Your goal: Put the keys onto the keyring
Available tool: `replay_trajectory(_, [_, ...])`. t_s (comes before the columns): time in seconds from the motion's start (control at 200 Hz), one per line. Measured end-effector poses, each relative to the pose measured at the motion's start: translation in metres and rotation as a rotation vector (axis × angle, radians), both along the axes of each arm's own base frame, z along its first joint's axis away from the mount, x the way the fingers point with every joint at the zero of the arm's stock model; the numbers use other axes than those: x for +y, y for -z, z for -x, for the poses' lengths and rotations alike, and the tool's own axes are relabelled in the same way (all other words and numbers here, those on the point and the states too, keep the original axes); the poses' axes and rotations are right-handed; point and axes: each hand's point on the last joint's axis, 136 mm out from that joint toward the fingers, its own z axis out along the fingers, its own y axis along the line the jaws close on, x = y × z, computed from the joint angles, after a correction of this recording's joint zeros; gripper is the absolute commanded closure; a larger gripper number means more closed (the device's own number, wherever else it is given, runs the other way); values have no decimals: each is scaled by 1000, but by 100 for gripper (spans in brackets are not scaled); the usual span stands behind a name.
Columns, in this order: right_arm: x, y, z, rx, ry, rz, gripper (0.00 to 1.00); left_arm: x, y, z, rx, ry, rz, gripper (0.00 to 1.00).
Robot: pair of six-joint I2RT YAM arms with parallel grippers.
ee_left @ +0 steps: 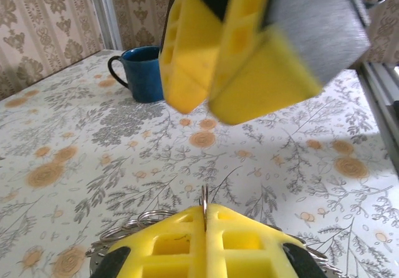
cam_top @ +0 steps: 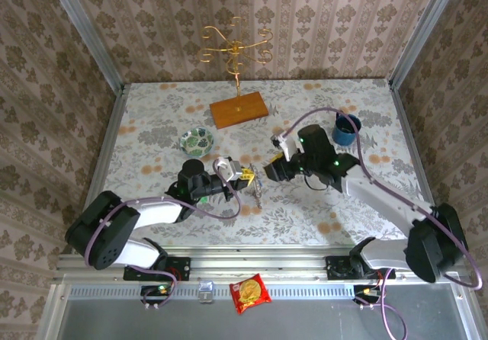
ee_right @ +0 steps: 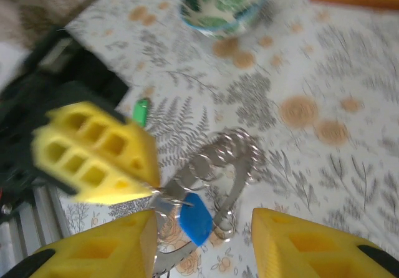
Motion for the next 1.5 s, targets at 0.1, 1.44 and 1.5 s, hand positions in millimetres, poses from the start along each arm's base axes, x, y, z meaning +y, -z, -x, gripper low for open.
replay_trajectory(0.1, [4,0,14,-114,-114,-4,61,-1,-1,1,5,18,25,100])
replay_trajectory(1.44, [30,27,24,-214,-384,-18,100,1,0,11,26,101,45,85])
replay_trajectory(1.5, [31,24,25,-220,-400,7,100,1,0,11,19,103,21,85])
